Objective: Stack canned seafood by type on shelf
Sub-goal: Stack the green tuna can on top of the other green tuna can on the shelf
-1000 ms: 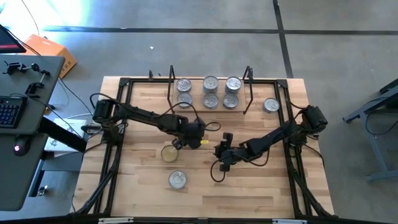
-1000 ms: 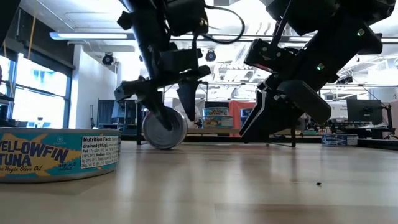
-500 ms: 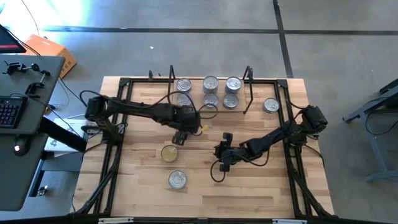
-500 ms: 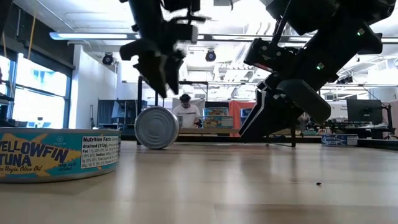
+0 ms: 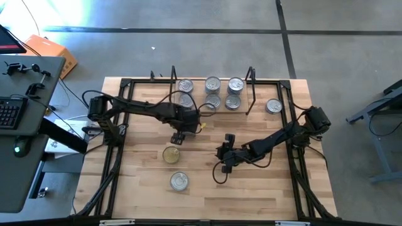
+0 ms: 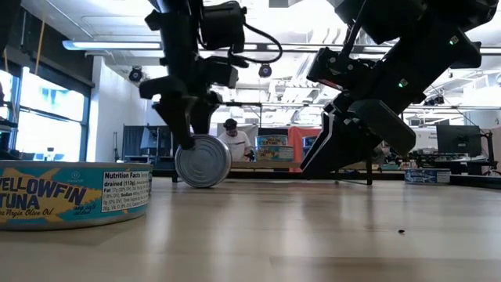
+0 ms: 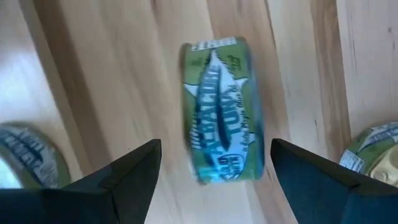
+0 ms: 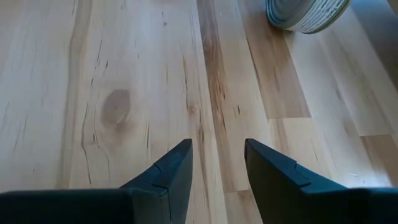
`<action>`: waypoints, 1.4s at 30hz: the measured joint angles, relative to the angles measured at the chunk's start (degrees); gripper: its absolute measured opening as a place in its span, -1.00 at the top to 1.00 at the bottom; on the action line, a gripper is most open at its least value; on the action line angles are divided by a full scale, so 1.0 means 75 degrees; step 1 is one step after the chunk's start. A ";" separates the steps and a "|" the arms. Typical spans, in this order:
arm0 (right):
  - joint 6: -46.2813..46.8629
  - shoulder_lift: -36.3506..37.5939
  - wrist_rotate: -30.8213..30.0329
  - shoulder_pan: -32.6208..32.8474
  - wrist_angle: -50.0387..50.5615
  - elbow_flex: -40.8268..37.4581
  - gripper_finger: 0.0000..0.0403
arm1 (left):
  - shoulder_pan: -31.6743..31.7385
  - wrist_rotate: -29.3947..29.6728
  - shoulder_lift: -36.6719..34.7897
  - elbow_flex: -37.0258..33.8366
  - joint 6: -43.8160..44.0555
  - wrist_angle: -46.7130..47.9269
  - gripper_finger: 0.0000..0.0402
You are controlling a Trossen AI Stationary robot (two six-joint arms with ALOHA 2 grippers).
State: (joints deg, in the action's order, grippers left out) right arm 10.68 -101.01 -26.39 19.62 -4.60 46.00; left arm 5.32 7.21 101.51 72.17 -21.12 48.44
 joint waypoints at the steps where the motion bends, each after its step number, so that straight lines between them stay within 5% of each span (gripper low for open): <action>1: 0.0000 0.0000 0.0000 0.0000 0.0003 0.0000 0.32 | -0.0022 0.0001 0.0001 -0.0054 0.0000 -0.0126 -0.48; 9: -0.0015 -0.0003 -0.0003 -0.0015 -0.0029 0.0000 0.32 | -0.0128 -0.0022 -0.0001 -0.0159 -0.0003 -0.0918 -0.31; 18: -0.0020 -0.0034 -0.0005 -0.0015 -0.0081 0.0000 0.32 | -0.0136 -0.0298 0.0071 -0.0157 0.0000 -0.1430 0.21; 21: -0.0024 -0.0134 -0.0036 -0.0027 -0.0192 0.0000 0.32 | -0.0256 0.0425 0.0062 0.0102 0.0008 -0.1054 0.38; 28: -0.0021 -0.0527 -0.0142 -0.0082 -0.0510 0.0000 0.32 | -0.0266 0.4080 -0.0225 0.1048 -0.0480 -0.0835 0.38; 42: -0.0087 -0.0548 -0.0662 0.0003 -0.0731 0.0003 0.32 | 0.2128 0.4490 -0.0072 0.0562 -0.1041 -0.3290 0.34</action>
State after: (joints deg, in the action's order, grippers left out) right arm 10.02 -105.12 -31.35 19.64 -10.09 46.02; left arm 21.28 40.89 100.97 76.39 -28.93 23.77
